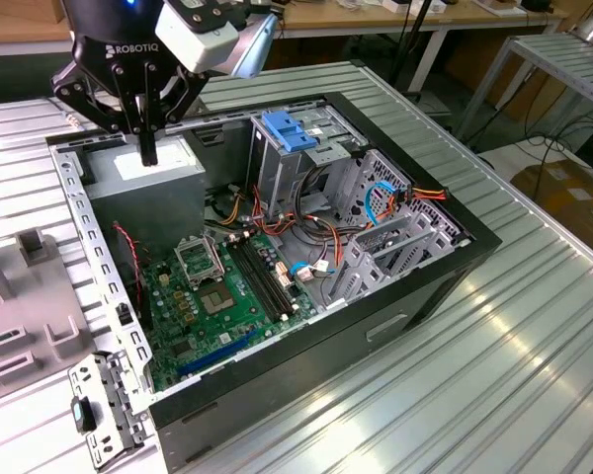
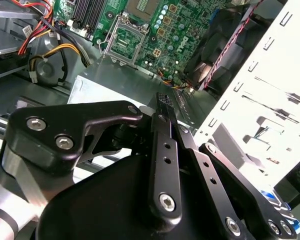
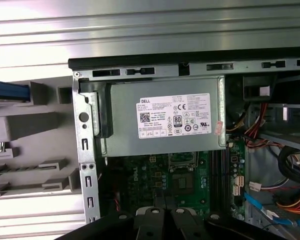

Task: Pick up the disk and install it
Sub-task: 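Reach for the disk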

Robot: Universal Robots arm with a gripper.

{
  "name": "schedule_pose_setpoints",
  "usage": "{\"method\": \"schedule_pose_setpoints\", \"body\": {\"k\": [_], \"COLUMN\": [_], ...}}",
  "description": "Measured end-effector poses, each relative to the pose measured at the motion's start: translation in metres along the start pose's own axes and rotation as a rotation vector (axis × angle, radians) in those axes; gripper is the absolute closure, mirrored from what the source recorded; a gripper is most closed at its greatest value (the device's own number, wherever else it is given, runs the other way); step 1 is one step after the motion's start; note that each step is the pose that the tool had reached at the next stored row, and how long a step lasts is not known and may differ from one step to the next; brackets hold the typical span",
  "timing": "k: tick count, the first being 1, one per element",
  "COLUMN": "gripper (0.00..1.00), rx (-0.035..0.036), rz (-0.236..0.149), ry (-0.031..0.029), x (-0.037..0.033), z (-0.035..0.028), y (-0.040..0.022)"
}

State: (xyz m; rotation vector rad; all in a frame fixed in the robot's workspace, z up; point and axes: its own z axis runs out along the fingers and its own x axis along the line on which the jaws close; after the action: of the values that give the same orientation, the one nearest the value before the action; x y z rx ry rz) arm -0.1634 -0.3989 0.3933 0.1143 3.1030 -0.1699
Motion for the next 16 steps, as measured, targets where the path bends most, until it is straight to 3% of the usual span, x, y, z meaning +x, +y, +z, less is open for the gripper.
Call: {"method": "schedule_pose_setpoints", "body": {"k": [16], "gripper": [0.89], "rx": [0.0000], "rz": [0.000], "ry": [0.0000], "x": [0.0100], "z": [-0.0002], "y": [-0.0007]}}
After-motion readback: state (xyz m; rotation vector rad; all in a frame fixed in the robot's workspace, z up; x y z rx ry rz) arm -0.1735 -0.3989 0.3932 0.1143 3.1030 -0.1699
